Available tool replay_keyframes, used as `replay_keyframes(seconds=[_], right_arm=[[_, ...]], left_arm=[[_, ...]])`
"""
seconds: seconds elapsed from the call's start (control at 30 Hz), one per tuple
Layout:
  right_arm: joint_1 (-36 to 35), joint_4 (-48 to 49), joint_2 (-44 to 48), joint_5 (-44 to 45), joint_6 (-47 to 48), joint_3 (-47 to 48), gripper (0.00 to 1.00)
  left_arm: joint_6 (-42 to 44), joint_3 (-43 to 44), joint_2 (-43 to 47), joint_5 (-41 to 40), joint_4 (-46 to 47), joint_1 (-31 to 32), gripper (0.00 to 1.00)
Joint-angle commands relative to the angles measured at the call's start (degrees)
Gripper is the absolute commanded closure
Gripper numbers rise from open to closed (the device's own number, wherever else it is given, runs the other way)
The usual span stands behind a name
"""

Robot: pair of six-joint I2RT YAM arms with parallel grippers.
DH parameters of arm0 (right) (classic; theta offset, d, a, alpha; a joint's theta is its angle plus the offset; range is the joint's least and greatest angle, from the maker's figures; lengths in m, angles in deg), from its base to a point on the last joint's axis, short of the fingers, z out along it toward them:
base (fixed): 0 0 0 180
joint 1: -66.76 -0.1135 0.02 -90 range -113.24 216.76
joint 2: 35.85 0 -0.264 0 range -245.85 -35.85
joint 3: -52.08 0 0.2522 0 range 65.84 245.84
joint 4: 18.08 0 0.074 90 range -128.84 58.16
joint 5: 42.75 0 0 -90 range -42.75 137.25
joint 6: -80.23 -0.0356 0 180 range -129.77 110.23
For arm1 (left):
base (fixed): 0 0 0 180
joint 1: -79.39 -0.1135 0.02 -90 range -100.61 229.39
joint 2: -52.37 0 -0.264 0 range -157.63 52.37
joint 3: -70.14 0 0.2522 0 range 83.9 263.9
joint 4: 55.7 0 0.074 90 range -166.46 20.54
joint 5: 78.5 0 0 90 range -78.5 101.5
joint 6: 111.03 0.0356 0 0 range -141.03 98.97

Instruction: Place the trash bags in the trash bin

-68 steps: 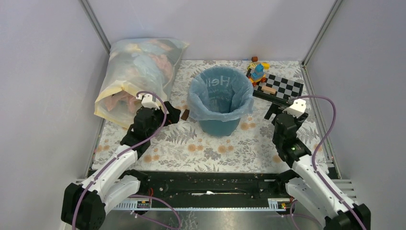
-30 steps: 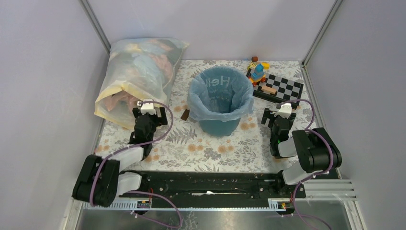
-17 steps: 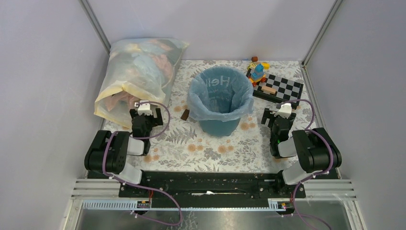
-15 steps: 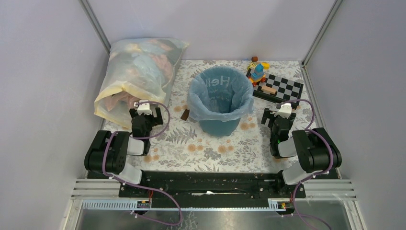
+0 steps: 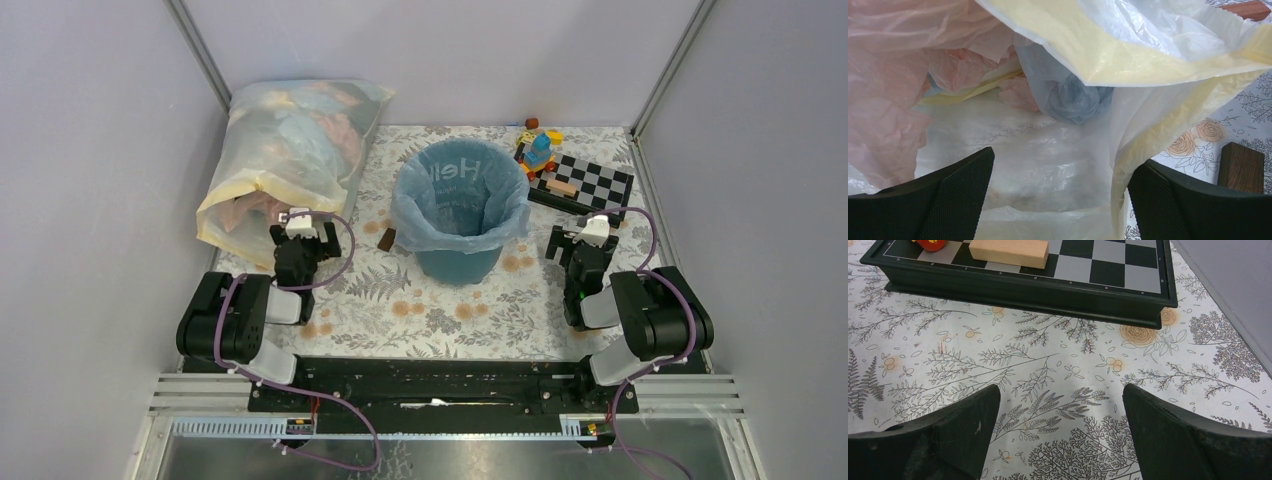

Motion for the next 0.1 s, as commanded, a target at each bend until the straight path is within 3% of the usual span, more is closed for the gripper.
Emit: replay_keyframes(seconds=[0.0, 0.07], right_arm=[[0.3, 4.1, 0.0, -0.4, -0.1, 1.1, 0.0], [0.3, 4.1, 0.0, -0.4, -0.1, 1.1, 0.0]], left_arm=[[-0.7, 1.1, -0.1, 1.1, 3.3, -0.3, 0.01], [-0.7, 0.9, 0.0, 1.0, 3.7, -0.3, 0.01]])
